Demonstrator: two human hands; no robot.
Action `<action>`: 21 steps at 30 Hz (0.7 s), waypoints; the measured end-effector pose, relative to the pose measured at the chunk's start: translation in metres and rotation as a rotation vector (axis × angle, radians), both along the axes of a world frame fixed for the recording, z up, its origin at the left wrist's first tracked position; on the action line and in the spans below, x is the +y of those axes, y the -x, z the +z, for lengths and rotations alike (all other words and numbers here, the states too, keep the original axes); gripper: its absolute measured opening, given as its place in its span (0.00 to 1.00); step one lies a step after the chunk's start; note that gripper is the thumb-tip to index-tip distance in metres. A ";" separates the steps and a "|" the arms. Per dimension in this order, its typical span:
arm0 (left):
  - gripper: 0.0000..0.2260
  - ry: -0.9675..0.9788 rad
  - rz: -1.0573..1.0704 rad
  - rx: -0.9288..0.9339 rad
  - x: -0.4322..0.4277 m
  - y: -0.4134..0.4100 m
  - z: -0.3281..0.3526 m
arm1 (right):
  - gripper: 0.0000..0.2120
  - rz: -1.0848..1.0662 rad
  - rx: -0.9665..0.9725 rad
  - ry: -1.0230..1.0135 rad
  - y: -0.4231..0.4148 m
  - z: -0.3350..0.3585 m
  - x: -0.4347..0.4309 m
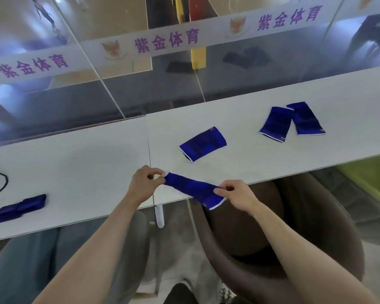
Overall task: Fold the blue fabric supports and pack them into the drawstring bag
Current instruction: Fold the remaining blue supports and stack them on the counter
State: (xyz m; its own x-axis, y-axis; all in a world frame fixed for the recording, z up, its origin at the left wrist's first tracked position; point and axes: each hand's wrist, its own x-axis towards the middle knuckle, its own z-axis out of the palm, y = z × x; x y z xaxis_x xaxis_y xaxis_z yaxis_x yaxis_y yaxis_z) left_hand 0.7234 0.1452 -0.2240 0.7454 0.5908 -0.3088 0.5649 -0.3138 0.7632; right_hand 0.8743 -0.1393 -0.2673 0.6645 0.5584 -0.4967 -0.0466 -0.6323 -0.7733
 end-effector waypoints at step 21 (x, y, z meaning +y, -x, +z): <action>0.08 0.796 -0.091 -0.222 0.053 -0.164 -0.011 | 0.24 -0.475 0.790 -0.229 -0.069 -0.064 0.085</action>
State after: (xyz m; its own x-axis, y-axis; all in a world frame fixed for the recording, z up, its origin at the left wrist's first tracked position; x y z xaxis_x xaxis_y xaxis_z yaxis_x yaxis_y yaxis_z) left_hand 0.8878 0.1985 -0.2352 0.8725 0.1923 -0.4492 0.3737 0.3297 0.8670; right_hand 0.9433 -0.0540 -0.3310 0.3654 0.4560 -0.8115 -0.8225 -0.2499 -0.5108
